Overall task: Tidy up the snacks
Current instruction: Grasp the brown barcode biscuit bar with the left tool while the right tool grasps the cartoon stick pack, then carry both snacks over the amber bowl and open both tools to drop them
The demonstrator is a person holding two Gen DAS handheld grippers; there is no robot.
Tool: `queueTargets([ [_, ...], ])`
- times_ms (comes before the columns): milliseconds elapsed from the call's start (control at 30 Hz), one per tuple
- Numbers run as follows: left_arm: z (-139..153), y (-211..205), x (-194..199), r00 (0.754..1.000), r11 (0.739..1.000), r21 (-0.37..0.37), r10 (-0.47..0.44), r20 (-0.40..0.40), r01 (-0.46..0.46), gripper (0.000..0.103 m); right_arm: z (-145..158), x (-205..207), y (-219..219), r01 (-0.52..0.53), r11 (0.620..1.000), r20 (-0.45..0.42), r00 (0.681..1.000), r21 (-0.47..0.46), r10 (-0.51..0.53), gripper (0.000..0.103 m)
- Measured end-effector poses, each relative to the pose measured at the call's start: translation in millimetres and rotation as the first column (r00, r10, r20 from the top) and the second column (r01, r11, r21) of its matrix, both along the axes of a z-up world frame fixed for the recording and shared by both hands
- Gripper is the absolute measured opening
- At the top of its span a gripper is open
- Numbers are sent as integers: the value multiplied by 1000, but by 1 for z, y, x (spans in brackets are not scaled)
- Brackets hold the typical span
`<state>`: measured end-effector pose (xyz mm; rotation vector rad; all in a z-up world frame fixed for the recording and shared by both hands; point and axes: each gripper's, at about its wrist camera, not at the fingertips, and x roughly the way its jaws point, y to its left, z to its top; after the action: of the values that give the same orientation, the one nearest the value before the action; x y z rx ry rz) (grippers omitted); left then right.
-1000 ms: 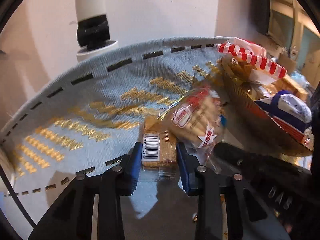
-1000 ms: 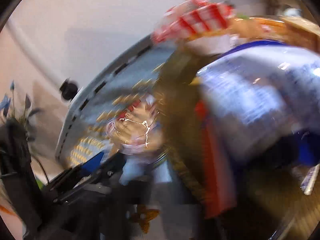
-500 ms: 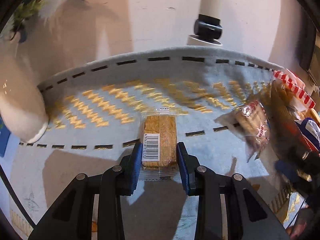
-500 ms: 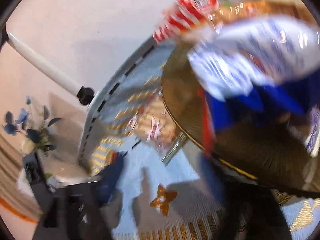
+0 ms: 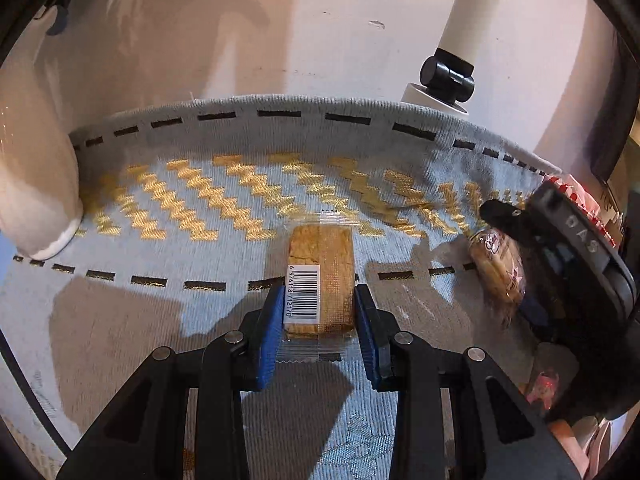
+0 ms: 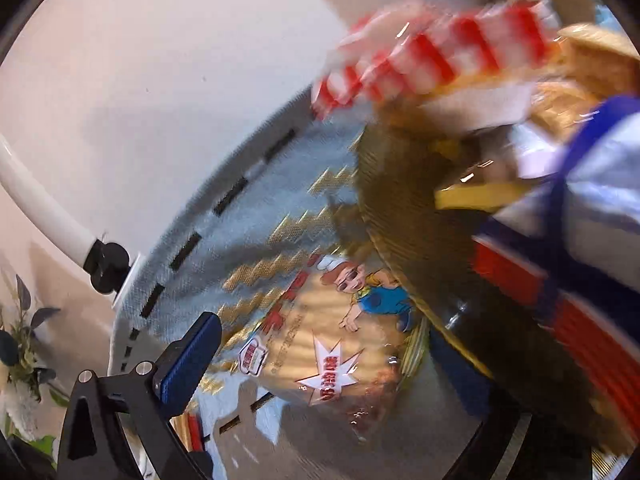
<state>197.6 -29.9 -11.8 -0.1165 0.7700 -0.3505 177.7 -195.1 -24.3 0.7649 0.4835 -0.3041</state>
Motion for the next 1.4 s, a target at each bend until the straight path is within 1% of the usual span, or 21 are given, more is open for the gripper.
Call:
queueTargets([
  [33,0,0,0,1000,1000,0,0,0,0,31,1,4,1,-17,1000,-7,1000,-16,17,93],
  [67,-1,-1,0,1000,1000,1,1,0,-1,31,0,7,3,-44,999,-3,999,-9,44,81],
  [133,-1,-4,1,1000,1000,4,5,1,-5,31,-1,8,7,-65,998,7,998,-14,65,73],
  [167,-2,-4,1,1000,1000,3,7,0,-7,31,-1,7,9,-73,997,21,997,-21,73,62],
  [233,0,9,-3,1000,1000,-3,9,-1,-9,31,0,7,9,-105,994,40,994,-21,106,61],
  [367,1,21,-4,1000,1000,-8,29,-5,-29,31,1,2,9,-161,987,70,984,-22,162,59],
  [400,0,21,-3,999,999,-9,37,-6,-37,31,3,-13,6,-177,984,85,980,-21,178,59],
  [467,-1,28,-5,998,998,-9,66,-10,-66,31,2,-19,2,-195,981,102,975,-21,196,59],
  [533,-1,33,-7,996,996,-15,93,-11,-93,31,6,-27,0,-211,975,133,967,-68,219,59],
  [567,-1,34,-8,995,995,-15,103,-7,-103,31,10,-29,6,-225,967,143,960,-120,241,59],
  [633,1,38,-13,993,993,-8,121,9,-121,31,12,-31,21,-254,949,141,949,-187,282,59],
  [667,3,39,-15,992,992,-2,128,18,-128,31,13,-31,25,-279,940,143,940,-198,309,59],
  [700,5,39,-18,990,991,8,136,34,-136,31,13,-32,30,-309,930,145,929,-198,340,59],
  [767,7,45,-24,988,989,20,144,56,-146,31,12,-34,33,-334,922,140,921,-194,363,59],
  [867,11,45,-27,984,986,40,160,71,-163,31,10,-52,37,-361,918,150,911,-162,385,59],
  [900,11,47,-29,984,985,43,165,73,-169,31,10,-58,31,-363,919,154,910,-156,385,59],
  [1067,17,49,-37,970,974,54,213,114,-220,31,25,-87,28,-382,910,170,898,-161,407,59],
  [1200,23,55,-52,949,957,60,271,161,-284,31,44,-100,22,-401,904,194,885,-147,424,59],
  [1267,22,58,-61,946,953,58,288,150,-299,31,50,-108,16,-408,901,206,878,-145,431,59],
  [1333,20,60,-73,947,953,34,294,126,-300,31,59,-116,10,-420,895,222,868,-152,445,59],
  [1400,21,61,-86,942,948,39,310,129,-317,31,70,-124,2,-429,889,239,857,-163,457,59],
])
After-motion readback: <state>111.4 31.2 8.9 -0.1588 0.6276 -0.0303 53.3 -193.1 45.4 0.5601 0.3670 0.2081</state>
